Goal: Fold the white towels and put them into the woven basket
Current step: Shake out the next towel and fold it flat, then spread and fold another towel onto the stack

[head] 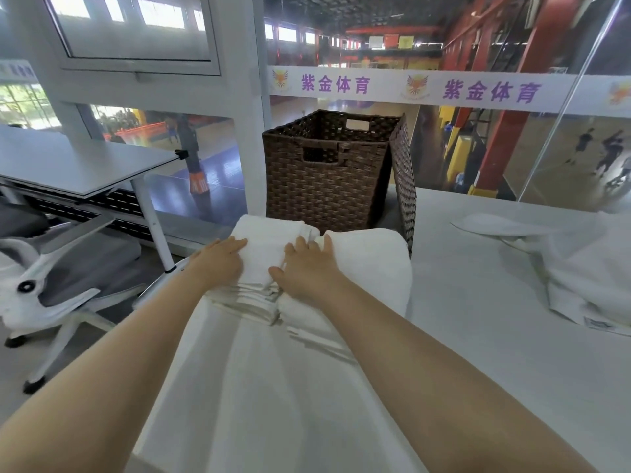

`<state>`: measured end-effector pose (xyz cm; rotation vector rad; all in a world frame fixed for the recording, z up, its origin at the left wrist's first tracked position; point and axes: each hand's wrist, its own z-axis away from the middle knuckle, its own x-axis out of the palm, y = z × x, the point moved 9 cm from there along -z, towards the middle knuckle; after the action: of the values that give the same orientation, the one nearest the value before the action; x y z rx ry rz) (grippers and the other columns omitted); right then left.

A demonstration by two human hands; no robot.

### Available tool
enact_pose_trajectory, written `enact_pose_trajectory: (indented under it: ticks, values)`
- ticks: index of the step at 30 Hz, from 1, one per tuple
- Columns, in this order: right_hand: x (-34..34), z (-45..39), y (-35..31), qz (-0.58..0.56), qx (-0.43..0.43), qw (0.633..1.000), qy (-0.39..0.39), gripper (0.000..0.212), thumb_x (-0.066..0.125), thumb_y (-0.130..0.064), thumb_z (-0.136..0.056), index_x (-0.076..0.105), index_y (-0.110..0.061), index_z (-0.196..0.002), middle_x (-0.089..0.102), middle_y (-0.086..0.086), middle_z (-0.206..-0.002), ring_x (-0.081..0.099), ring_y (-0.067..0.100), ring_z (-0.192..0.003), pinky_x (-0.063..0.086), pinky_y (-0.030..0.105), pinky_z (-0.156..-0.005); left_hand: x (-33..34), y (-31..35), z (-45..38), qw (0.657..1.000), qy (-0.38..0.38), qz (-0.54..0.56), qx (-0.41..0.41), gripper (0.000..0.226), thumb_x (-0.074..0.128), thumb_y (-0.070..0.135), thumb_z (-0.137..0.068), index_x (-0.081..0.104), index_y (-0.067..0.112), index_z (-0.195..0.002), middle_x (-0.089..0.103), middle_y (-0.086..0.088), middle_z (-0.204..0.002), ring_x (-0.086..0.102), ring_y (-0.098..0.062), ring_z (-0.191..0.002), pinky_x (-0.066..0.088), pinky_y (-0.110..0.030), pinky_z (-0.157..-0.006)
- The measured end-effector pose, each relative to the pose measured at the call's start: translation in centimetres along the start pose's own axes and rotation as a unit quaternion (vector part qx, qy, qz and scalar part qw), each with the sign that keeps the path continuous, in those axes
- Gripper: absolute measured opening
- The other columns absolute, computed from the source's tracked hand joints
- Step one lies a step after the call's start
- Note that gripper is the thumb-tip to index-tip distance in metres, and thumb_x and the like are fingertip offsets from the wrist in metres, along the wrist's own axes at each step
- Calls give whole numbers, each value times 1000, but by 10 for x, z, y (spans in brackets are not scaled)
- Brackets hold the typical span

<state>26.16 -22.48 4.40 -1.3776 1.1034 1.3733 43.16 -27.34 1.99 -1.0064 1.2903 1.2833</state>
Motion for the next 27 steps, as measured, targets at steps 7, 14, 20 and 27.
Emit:
enact_pose_trajectory:
  ticks: [7, 14, 20, 27]
  values:
    - [-19, 36, 21, -75, -33, 996, 38, 64, 29, -53, -99, 21, -20, -153, 16, 7, -162, 8, 29, -149, -4, 54, -118, -29, 41, 29, 992, 95, -82, 8, 56, 22, 47, -102, 23, 23, -152, 12, -7, -163, 10, -31, -149, 11, -50, -119]
    - [-41, 91, 92, -157, -4, 971, 180, 52, 42, -43, -100, 40, -17, -145, 33, 7, -155, 24, 25, -144, 10, 46, -120, -34, 141, 60, 978, 165, -12, 129, 59, 23, 50, -101, 28, 21, -152, 24, -7, -160, 19, -28, -147, 15, -44, -119]
    - [-42, 158, 195, -205, 74, 932, 290, 33, 51, -32, -95, 58, -15, -122, 56, 4, -127, 49, 25, -121, 33, 39, -106, -20, 261, 103, 956, 164, 64, 234, 74, 16, 58, -91, 30, 17, -152, 23, -7, -161, 16, -25, -149, 11, -38, -120]
    - [7, 246, 339, -185, 234, 921, 252, 32, 53, -28, -95, 56, -13, -123, 53, 7, -131, 46, 29, -125, 33, 41, -105, 46, 394, 153, 923, 108, 63, 363, 75, 12, 58, -88, 26, 22, -153, 17, -4, -162, 10, -22, -150, 8, -35, -120]
